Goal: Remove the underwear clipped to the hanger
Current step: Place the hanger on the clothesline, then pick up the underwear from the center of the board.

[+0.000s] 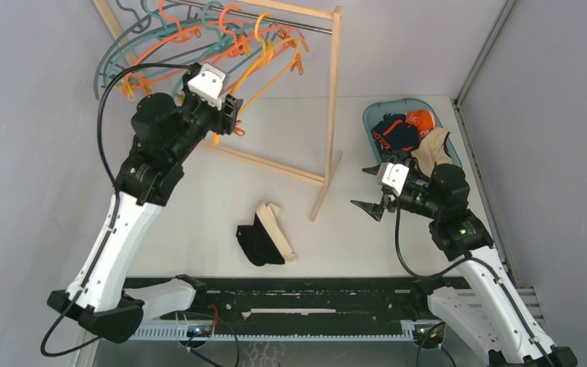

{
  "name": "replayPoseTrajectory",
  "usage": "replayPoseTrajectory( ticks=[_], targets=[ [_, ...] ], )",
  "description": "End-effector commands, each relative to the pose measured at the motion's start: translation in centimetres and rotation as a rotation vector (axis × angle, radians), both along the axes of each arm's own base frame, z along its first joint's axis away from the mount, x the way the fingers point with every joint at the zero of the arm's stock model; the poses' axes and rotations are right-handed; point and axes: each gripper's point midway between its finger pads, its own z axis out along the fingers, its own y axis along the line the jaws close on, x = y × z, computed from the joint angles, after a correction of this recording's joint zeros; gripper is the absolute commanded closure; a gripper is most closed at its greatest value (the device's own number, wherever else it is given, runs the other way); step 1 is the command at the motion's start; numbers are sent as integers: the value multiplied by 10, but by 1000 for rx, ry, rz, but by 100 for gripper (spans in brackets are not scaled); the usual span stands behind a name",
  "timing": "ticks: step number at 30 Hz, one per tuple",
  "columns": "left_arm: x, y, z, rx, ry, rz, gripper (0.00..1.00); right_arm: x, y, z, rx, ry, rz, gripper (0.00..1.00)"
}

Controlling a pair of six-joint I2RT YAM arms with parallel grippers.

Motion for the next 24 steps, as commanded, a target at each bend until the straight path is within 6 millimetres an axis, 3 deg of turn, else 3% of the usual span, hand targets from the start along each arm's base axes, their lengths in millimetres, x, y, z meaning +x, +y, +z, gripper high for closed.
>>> replayPoseTrajectory(
  ticks=[1, 8, 14, 18, 24],
  targets=[
    [-19, 12, 23, -17, -80, 17, 35, 1, 1, 10, 5, -32, 12, 23],
    [-43, 26, 32, -18, -114, 26, 22, 4, 0, 7, 6, -16, -3, 23],
    [-66, 37, 26, -1, -115, 20, 11, 10, 0, 5, 14, 13, -25, 20],
    [-81, 41, 3, 50, -92, -2, 8, 14, -2, 6, 26, 27, -52, 17],
    [-101, 42, -62, 188, 4, -82, 2, 24, -7, 6, 46, 51, -110, 9]
  ],
)
